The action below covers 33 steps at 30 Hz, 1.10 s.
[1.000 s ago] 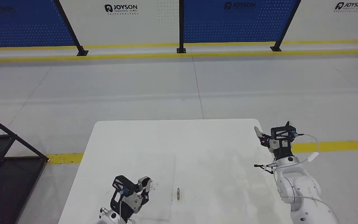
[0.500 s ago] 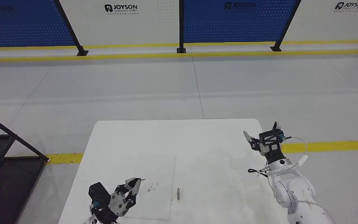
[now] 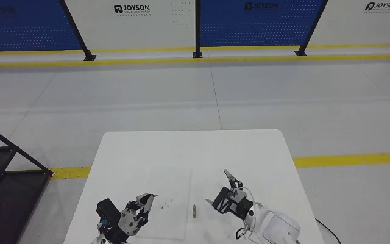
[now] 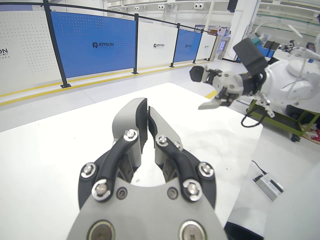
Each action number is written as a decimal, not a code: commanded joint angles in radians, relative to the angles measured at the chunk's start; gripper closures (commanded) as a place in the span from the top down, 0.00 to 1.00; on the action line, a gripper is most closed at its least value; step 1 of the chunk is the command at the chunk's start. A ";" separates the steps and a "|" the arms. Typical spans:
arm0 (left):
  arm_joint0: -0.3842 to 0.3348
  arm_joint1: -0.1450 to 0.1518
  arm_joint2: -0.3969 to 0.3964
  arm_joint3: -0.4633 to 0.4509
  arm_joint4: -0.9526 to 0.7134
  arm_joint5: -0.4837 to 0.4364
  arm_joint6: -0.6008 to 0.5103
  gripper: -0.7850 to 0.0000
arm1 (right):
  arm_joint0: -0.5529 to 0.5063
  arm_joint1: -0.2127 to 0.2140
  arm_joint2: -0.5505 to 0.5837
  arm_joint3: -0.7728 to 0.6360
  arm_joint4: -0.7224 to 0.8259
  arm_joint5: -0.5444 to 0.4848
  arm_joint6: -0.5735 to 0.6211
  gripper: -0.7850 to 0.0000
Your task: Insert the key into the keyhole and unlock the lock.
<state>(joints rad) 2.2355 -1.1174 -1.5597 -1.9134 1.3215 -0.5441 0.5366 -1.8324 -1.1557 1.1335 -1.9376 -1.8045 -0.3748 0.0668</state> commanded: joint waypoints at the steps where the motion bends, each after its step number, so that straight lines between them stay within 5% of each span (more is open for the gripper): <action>1: 0.000 0.000 0.000 0.000 0.000 0.000 0.000 0.00 | 0.013 -0.005 -0.053 0.022 -0.026 0.001 0.010 1.00; 6: 0.000 0.000 0.000 0.000 0.000 0.000 0.000 0.00 | 0.021 -0.012 -0.135 0.064 -0.040 -0.001 0.001 1.00; 19: 0.000 0.000 0.000 0.000 0.000 0.000 0.000 0.00 | 0.028 -0.007 -0.125 0.055 -0.043 -0.024 -0.026 1.00; 26: 0.000 0.000 0.000 0.000 0.000 0.000 0.000 0.00 | -0.038 -0.028 -0.225 0.044 -0.057 0.206 0.089 1.00; 33: 0.000 0.000 0.000 0.000 0.000 0.000 0.000 0.00 | -0.016 -0.056 -0.291 0.106 0.051 0.330 0.209 1.00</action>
<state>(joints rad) 2.2355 -1.1174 -1.5597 -1.9134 1.3215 -0.5441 0.5366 -1.8569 -1.2096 0.8457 -1.8432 -1.7712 -0.0469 0.2668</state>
